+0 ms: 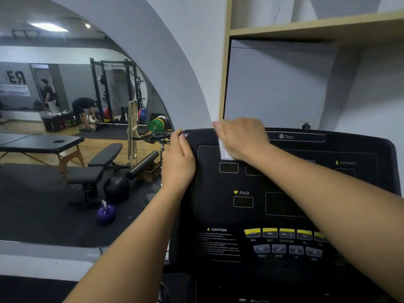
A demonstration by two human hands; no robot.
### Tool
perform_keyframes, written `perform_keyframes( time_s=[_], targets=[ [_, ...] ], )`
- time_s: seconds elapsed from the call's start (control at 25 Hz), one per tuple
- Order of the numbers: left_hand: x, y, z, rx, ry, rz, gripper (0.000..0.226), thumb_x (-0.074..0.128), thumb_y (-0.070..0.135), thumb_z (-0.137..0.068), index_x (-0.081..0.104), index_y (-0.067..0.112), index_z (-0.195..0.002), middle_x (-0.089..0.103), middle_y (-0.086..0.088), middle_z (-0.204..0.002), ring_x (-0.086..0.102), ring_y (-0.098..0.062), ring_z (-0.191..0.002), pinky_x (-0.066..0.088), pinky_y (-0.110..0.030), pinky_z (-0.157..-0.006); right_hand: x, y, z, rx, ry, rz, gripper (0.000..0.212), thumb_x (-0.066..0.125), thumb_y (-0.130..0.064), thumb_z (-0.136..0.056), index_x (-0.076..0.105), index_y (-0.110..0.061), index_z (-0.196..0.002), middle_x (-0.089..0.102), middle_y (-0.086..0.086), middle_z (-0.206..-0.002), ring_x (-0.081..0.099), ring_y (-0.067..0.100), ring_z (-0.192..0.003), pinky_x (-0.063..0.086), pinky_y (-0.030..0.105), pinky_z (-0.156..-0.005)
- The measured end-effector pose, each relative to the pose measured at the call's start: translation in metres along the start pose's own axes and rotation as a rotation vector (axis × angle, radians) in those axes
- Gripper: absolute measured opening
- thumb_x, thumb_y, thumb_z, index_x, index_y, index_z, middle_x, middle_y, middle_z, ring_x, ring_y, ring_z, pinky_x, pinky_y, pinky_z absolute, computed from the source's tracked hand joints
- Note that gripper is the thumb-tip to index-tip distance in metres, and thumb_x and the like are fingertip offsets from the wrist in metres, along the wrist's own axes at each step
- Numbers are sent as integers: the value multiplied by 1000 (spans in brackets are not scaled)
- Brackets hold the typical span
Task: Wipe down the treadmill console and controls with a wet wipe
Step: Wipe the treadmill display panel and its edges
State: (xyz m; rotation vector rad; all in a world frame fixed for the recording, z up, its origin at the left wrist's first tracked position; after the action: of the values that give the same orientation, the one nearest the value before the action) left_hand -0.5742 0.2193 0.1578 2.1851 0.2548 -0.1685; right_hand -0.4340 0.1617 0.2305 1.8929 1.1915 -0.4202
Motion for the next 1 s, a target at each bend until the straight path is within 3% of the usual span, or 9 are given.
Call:
perform_keyframes(
  time_s=[0.08,0.2,0.36,0.52,0.72,0.8,0.88,1.0],
  targets=[
    [0,-2,1,-8,-8,3,36,25,36,-104,50,24,-128,61,4,-103,49,-13,-89,31,-29,-77,6,38,21,133,6,-10,46,15,-33,-100,59,-22,-110,65,12,-84,61,35,-76,33,32,-57],
    [2,-6,-1,-35,-5,-35,36,24,39,-104,48,27,-128,62,-3,-107,49,-18,-90,32,-31,-76,9,55,31,253,9,-70,58,13,-44,-101,61,-18,-84,54,7,-65,57,33,-67,37,34,-58],
    [2,-3,0,-26,18,-47,35,25,38,-103,49,27,-127,67,-7,-104,53,-22,-86,33,-34,-72,2,22,15,220,51,-88,56,17,-48,-101,65,-18,-95,68,13,-84,64,35,-80,32,34,-59],
    [2,-2,0,-38,9,-56,36,24,38,-104,48,27,-129,68,-11,-108,61,-34,-96,43,-40,-75,-2,-28,-16,139,41,-110,54,17,-50,-100,62,-19,-102,69,9,-93,64,33,-85,29,34,-60],
    [0,-1,1,-14,-1,-29,33,24,39,-103,51,23,-115,64,-2,-80,62,-29,-77,35,-32,-55,-9,-57,-20,93,68,-217,54,17,-50,-101,61,-19,-99,68,6,-94,62,30,-83,29,34,-63],
    [-1,0,0,-15,0,-23,34,26,37,-104,52,24,-120,66,-3,-87,62,-29,-82,34,-33,-57,-13,-47,-22,73,-2,-370,52,20,-49,-100,62,-20,-97,68,9,-100,60,33,-90,30,35,-65],
    [-1,-2,-1,-45,8,-24,35,27,36,-104,51,25,-126,67,-9,-103,59,-30,-91,34,-33,-68,-10,-24,-24,28,-185,-486,45,29,-49,-99,62,-18,-94,66,10,-103,57,34,-97,35,36,-68],
    [0,-1,1,-39,3,-22,34,25,38,-104,50,27,-125,61,0,-97,52,-21,-86,34,-33,-73,-1,31,-2,14,-340,-468,40,45,-58,-92,59,-21,-85,61,0,-84,58,32,-94,39,34,-69]
  ],
)
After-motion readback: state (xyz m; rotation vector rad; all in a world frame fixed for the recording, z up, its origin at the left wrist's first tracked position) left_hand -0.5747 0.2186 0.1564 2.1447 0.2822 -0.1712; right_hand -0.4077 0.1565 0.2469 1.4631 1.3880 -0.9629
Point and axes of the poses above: each hand's wrist, its own z-axis away from the middle knuckle, its own x-axis out of the palm, y = z × x, the point moved 6 cm from there along -z, towards the middle knuckle
